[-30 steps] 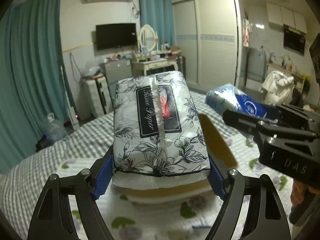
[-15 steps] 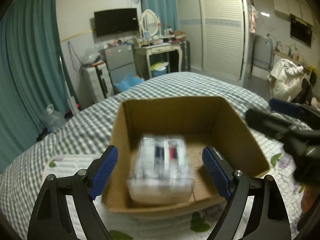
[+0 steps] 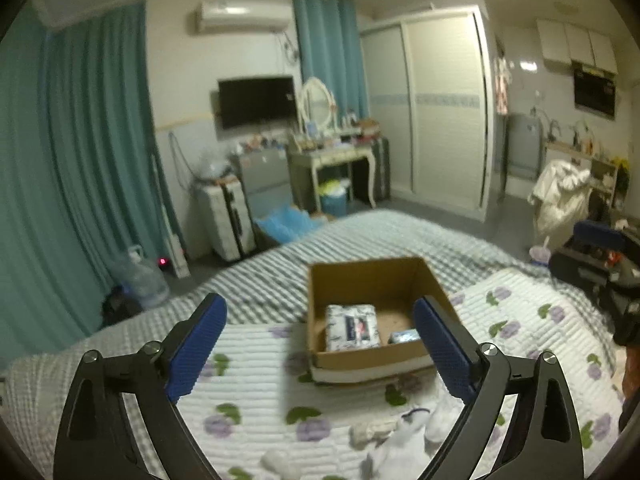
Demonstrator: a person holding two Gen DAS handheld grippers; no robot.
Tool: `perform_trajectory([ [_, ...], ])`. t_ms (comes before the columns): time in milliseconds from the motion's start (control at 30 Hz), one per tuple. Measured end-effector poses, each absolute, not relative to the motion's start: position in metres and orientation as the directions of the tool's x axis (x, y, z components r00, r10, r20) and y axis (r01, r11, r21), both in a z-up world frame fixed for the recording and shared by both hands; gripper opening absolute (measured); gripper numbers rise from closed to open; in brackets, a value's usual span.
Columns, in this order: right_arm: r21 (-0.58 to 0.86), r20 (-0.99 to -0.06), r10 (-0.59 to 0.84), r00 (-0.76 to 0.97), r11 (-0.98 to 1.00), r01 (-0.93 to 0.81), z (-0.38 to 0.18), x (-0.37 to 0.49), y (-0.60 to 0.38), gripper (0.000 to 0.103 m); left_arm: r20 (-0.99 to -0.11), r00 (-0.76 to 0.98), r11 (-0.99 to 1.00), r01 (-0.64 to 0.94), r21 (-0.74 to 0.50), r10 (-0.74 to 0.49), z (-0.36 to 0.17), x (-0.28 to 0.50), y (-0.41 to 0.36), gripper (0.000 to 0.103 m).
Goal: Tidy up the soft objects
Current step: 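Carry both tissue packs into the cardboard box and open both tools, then grasp the cream lace cloth with the left tool while the right tool grasps the white glove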
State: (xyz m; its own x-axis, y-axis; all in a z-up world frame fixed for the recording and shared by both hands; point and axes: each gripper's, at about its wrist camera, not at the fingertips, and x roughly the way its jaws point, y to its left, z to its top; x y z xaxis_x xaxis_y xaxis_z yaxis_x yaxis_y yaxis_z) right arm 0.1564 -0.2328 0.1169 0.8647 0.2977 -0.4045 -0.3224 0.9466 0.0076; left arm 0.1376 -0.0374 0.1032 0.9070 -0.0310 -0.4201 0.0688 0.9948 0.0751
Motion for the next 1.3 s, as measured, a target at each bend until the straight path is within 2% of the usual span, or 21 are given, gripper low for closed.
perform_trajectory([
  [167, -0.012, -0.384, 0.301, 0.873, 0.944, -0.331, 0.110, 0.096, -0.223, 0.092, -0.413, 0.910, 0.995, 0.066, 0.072, -0.031, 0.098, 0.090, -0.022, 0.096],
  [400, 0.073, -0.452, 0.317, 0.834, 0.945, -0.320, 0.039, 0.047, -0.219, 0.093, -0.479, 0.878, 0.997, 0.020, 0.076, 0.019, 0.035, 0.054, -0.006, 0.096],
  [633, 0.022, -0.547, 0.281, 0.789, 0.947, -0.322, -0.031, 0.050, -0.188, 0.093, -0.606, 0.792, 0.996, -0.028, 0.080, 0.070, -0.069, 0.052, 0.010, 0.095],
  [867, -0.026, -0.614, 0.268, 0.743, 0.933, -0.358, -0.073, 0.070, -0.146, 0.093, -0.701, 0.708, 0.996, -0.040, 0.082, 0.086, -0.128, 0.055, 0.023, 0.094],
  [933, -0.024, -0.635, 0.261, 0.727, 0.934, -0.356, -0.085, 0.081, -0.135, 0.093, -0.720, 0.687, 0.995, -0.050, 0.086, 0.096, -0.141, 0.058, 0.027, 0.090],
  [1033, -0.020, -0.645, 0.259, 0.719, 0.935, -0.355, -0.098, 0.091, -0.123, 0.093, -0.757, 0.651, 0.997, -0.068, 0.025, 0.063, -0.156, 0.063, 0.038, 0.090],
  [1100, -0.023, -0.653, 0.259, 0.711, 0.932, -0.361, -0.105, 0.099, -0.115, 0.093, -0.773, 0.632, 0.997, -0.083, 0.004, 0.056, -0.164, 0.067, 0.042, 0.083],
  [1133, -0.029, -0.655, 0.254, 0.711, 0.933, -0.360, -0.107, 0.102, -0.112, 0.093, -0.782, 0.622, 0.996, -0.087, -0.005, 0.051, -0.167, 0.069, 0.044, 0.069],
  [1167, -0.035, -0.656, 0.247, 0.713, 0.934, -0.356, -0.110, 0.105, -0.109, 0.093, -0.787, 0.616, 0.996, -0.090, -0.019, 0.041, -0.169, 0.070, 0.046, 0.061],
  [1200, -0.035, -0.657, 0.243, 0.713, 0.935, -0.352, -0.112, 0.109, -0.108, 0.091, -0.788, 0.615, 0.995, -0.094, -0.030, 0.035, -0.170, 0.069, 0.047, 0.060],
  [1233, -0.029, -0.659, 0.245, 0.711, 0.936, -0.349, -0.114, 0.111, -0.107, 0.089, -0.785, 0.619, 0.995, -0.095, -0.039, 0.028, -0.170, 0.068, 0.048, 0.057],
  [1267, -0.026, -0.660, 0.245, 0.710, 0.937, -0.348, -0.115, 0.113, -0.107, 0.083, -0.782, 0.622, 0.995, -0.092, -0.049, 0.019, -0.168, 0.068, 0.049, 0.048],
  [1300, -0.023, -0.661, 0.243, 0.709, 0.939, -0.344, -0.116, 0.114, -0.107, 0.077, -0.781, 0.624, 0.994, -0.090, -0.060, 0.009, -0.167, 0.066, 0.050, 0.045],
])
